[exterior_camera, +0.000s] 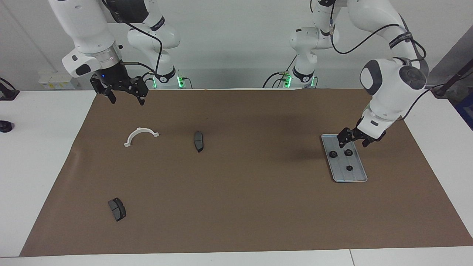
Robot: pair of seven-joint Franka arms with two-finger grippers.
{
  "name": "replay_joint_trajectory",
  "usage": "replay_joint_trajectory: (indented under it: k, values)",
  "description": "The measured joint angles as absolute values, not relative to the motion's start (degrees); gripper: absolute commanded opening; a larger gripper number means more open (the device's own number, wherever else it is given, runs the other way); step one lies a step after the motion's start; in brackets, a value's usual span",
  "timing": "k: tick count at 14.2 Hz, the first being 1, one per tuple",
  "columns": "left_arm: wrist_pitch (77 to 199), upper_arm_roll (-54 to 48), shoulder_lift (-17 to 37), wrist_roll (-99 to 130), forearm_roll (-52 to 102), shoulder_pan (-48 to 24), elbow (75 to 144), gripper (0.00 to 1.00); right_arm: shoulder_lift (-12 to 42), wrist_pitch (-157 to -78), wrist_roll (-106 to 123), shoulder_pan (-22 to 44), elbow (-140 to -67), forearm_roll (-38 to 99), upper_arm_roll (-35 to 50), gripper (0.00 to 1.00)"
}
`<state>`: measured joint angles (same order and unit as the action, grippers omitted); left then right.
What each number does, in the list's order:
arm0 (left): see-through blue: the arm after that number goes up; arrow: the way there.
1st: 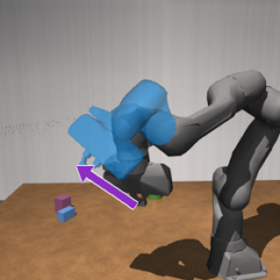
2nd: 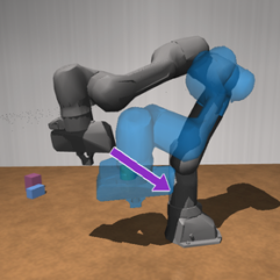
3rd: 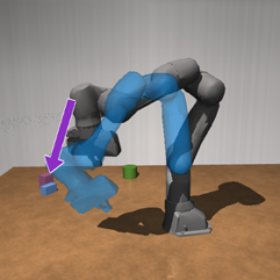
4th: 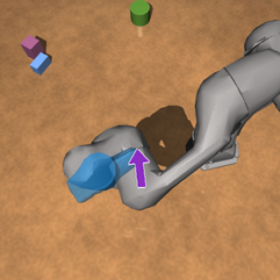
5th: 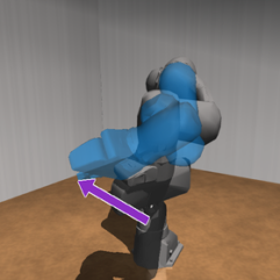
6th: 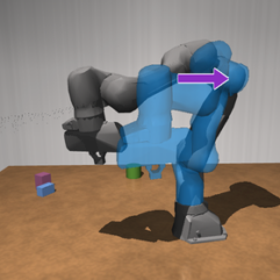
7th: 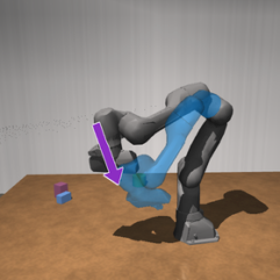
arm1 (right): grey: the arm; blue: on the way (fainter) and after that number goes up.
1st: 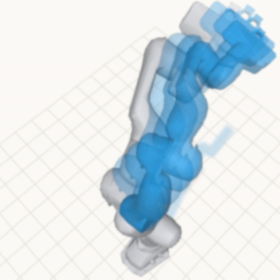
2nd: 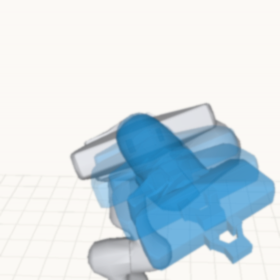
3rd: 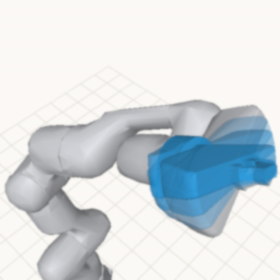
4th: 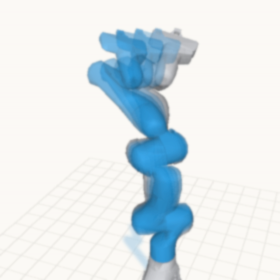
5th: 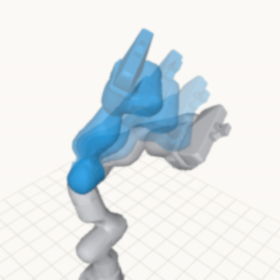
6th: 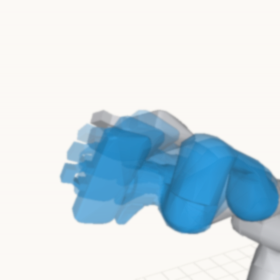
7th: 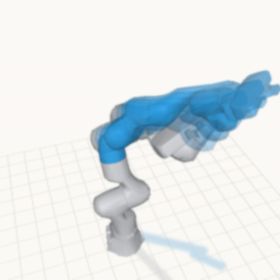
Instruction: Pick bearing gear from pile to tray
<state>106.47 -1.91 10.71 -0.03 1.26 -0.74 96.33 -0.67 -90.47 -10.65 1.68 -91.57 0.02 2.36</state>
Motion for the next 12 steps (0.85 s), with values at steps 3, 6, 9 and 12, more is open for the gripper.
replay_joint_trajectory:
  k: [3,6,9,12]
  values:
    - [97.85,-1.85,10.09,-0.03,1.26,-0.74,89.02,1.0,-0.67,-90.47,-10.65,1.67,-91.59,0.02,2.36,1.0]
    - [92.81,-1.84,9.98,-0.06,1.26,-0.74,84.78,1.0,-0.67,-90.46,-10.65,1.67,-91.59,0.02,2.36,1.0]
    - [91.45,-2.32,9.98,-0.36,-0.46,-1.14,82.02,1.0,-0.67,-90.46,-10.65,1.67,-91.59,0.02,2.36,1.0]
    - [90.98,-2.92,9.99,-0.41,-1.07,-1.21,81.21,1.0,-0.67,-90.46,-10.65,1.67,-91.59,0.02,2.36,1.0]
